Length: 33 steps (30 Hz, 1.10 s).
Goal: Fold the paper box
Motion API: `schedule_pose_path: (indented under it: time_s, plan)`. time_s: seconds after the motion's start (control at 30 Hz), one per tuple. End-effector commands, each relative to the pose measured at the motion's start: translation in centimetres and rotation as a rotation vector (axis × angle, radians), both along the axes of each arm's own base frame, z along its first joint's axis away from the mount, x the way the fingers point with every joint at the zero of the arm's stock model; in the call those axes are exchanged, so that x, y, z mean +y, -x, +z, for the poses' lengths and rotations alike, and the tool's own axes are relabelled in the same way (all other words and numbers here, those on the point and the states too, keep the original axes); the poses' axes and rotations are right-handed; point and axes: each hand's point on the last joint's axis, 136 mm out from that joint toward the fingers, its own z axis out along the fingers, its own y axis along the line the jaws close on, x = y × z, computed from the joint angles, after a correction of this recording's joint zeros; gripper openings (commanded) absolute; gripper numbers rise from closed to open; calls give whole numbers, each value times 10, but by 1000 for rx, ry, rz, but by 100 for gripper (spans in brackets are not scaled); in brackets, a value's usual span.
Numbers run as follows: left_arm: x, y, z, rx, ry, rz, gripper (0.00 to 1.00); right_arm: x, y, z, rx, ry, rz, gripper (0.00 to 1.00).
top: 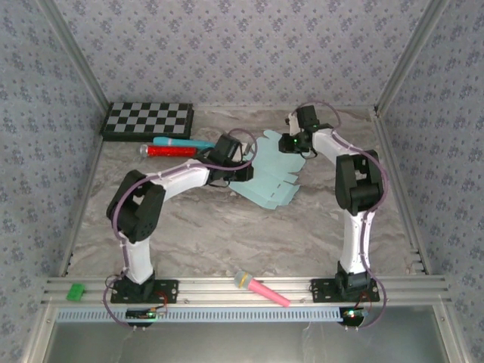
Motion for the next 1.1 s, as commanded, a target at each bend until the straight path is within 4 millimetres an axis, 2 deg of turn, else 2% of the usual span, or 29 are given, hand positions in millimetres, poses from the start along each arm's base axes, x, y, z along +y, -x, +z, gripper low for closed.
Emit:
schedule_pose_path:
  time_s: [0.0,0.2,0.27,0.53,0.77,0.9,1.07]
  plan:
    - [-13,-1,-6,49,14,-16,0,1,4,-11,71,34,5,16]
    - [-18,-2,-30,103,0,-10,0,1,0,-31,127,53,-12,12]
    - [-12,-2,-39,113,-38,8,0,-1,-2,-37,147,65,-20,10]
    - [6,1,-67,153,-128,52,0,-12,16,-56,227,107,-50,9]
    - [23,-7,-84,170,-206,78,2,-26,49,-58,254,144,-79,10]
    - [32,-21,-84,165,-228,90,5,-30,69,-49,227,155,-91,11]
    - [37,-35,-87,167,-247,82,7,-26,100,-42,225,120,-108,12]
